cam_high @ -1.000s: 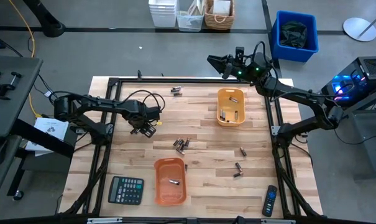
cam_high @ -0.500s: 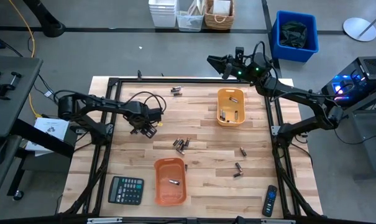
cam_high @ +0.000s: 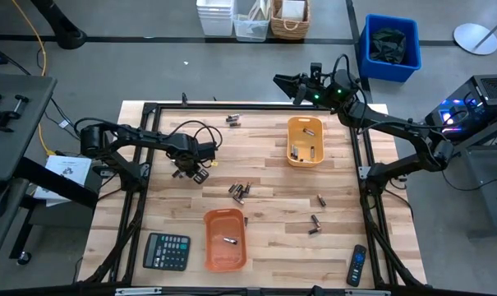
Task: Sort batteries
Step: Put the silver battery into the yellow bin
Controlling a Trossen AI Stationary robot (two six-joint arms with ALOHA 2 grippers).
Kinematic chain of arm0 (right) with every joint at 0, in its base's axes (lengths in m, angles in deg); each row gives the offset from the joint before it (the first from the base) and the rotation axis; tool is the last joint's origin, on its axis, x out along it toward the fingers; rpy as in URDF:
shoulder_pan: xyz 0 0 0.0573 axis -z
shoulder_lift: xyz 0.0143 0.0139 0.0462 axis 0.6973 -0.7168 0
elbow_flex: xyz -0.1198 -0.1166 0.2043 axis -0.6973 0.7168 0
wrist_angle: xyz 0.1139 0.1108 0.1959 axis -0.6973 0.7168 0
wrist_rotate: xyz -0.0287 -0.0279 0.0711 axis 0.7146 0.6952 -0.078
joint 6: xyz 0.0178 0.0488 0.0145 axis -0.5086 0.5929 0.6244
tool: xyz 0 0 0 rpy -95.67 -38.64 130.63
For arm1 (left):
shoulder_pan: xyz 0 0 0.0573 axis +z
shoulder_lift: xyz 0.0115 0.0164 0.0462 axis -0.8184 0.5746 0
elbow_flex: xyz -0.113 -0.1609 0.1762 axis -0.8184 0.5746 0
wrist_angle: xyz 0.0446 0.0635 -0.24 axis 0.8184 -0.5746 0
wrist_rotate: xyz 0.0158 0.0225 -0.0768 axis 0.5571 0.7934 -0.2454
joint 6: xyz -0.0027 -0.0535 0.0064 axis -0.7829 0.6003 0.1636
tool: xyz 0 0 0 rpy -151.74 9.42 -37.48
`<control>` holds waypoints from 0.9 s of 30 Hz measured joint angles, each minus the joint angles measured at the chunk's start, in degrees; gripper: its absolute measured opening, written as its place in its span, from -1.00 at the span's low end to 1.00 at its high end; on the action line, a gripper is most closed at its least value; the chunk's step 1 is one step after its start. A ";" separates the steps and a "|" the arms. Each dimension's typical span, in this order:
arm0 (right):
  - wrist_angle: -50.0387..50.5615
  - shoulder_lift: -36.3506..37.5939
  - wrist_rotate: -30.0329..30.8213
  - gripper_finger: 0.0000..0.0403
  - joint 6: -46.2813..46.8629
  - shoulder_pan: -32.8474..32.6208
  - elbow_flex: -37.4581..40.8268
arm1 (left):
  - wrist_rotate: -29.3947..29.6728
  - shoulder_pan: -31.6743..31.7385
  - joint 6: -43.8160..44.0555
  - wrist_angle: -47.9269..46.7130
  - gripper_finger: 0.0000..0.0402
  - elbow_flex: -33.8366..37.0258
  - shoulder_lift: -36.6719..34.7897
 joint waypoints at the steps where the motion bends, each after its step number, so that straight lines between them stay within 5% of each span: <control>1: 0.09 0.00 -0.01 -0.06 -0.13 0.00 0.00 | -0.41 0.01 -0.09 0.12 -0.79 0.04 -0.31; 8: -0.16 0.00 0.00 -0.06 -0.71 0.00 0.00 | -3.14 0.26 -2.14 3.75 -0.85 -1.04 -3.82; 16: -1.26 0.00 -0.07 -0.06 0.56 0.00 0.00 | -4.85 -1.76 -6.04 7.27 -0.85 -6.74 -18.01; 21: -1.22 0.00 -0.31 -0.06 0.56 0.00 0.00 | -5.59 -6.05 -6.94 9.64 -0.85 -7.59 -26.47; 27: -1.09 0.00 -1.42 -0.06 0.56 0.00 0.00 | -13.61 -17.96 -12.98 14.96 -0.85 -7.58 -31.60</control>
